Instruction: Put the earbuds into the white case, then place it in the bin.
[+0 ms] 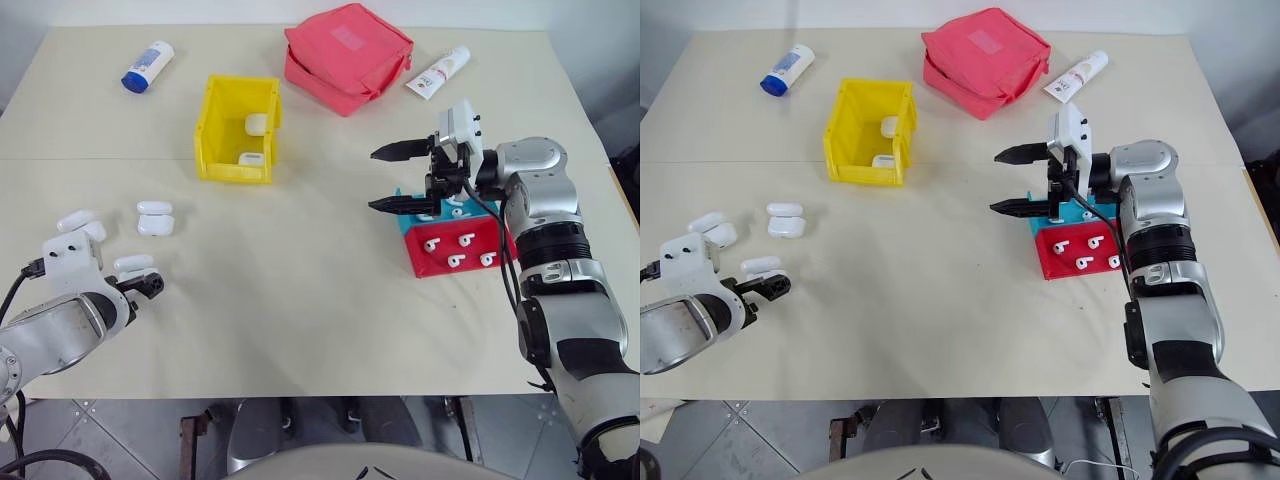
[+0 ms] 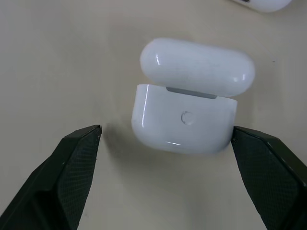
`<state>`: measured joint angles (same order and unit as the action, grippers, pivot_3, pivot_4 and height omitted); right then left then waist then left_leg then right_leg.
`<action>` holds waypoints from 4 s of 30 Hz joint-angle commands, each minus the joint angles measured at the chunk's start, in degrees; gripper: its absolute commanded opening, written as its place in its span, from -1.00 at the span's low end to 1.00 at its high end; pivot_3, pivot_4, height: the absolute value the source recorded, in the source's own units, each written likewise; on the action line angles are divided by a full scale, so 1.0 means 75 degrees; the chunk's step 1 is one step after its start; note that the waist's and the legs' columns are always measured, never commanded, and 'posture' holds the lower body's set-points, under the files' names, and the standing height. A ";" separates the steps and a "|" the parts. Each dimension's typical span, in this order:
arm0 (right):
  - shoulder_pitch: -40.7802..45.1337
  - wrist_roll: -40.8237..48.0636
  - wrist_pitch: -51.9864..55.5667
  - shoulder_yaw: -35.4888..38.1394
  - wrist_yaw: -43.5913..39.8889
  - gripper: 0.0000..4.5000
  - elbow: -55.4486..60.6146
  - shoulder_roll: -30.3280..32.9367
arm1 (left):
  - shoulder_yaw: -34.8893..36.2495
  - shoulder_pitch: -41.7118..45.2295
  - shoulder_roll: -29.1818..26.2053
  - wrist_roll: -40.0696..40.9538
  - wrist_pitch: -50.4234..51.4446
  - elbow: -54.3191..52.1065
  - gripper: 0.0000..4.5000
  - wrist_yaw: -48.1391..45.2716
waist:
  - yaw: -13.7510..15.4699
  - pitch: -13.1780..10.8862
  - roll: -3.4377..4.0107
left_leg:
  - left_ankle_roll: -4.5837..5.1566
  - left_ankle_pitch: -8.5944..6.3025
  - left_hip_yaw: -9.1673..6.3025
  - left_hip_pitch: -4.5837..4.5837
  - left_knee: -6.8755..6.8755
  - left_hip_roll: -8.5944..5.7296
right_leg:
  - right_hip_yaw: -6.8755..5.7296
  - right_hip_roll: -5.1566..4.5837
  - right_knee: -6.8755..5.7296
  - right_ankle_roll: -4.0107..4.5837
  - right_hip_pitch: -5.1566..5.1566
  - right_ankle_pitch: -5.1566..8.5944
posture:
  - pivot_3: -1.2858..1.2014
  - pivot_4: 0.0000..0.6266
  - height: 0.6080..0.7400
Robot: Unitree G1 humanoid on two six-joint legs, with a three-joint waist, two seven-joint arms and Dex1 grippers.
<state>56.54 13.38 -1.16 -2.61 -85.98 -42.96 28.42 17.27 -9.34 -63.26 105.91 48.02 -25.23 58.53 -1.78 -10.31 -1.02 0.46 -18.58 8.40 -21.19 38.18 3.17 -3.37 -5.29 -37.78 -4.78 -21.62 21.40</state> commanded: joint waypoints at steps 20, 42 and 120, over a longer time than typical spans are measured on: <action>0.0035 0.0037 -0.0001 0.0077 -0.0057 1.00 0.0255 0.0108 | 0.0137 0.0542 -0.0356 -0.1422 0.1331 0.0781 0.98 -0.2376 | -0.0003 -0.0011 0.0018 | -0.0006 0.0004 0.0001 0.0003 -0.0003 0.0000 | 0.0000 0.0000 -0.0002 0.0000 0.0000 0.0000 | 0.03 -0.52 1.00; -0.1053 0.0083 0.0721 0.0244 0.0806 1.00 0.1930 0.0550 | -0.0530 0.0454 0.2216 -0.7968 -0.4589 -0.0954 0.24 -1.1352 | 0.0034 -0.0015 0.0023 | -0.0007 0.0003 0.0016 -0.0011 -0.0016 -0.0017 | -0.0003 -0.0001 0.0010 -0.0001 -0.0015 0.0000 | 0.03 -0.52 1.00; -0.2742 -0.2319 0.4139 -0.2512 0.1410 0.04 0.7000 0.4720 | -0.3260 0.3318 0.6697 -0.9919 -0.6623 0.2685 0.24 -1.6349 | 0.0027 -0.0021 0.0015 | 0.0027 0.0011 -0.0025 -0.0017 0.0007 -0.0034 | -0.0040 -0.0031 0.0016 -0.0039 0.0014 -0.0020 | 0.03 -0.52 1.00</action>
<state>34.84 -2.32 31.55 -21.73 -75.20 10.22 64.06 -7.05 16.08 -12.83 31.25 -1.32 -2.14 -63.91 -1.58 -10.47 -0.91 0.67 -18.50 8.21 -21.32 38.23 2.91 -3.67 -5.53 -37.66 -5.08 -21.51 21.25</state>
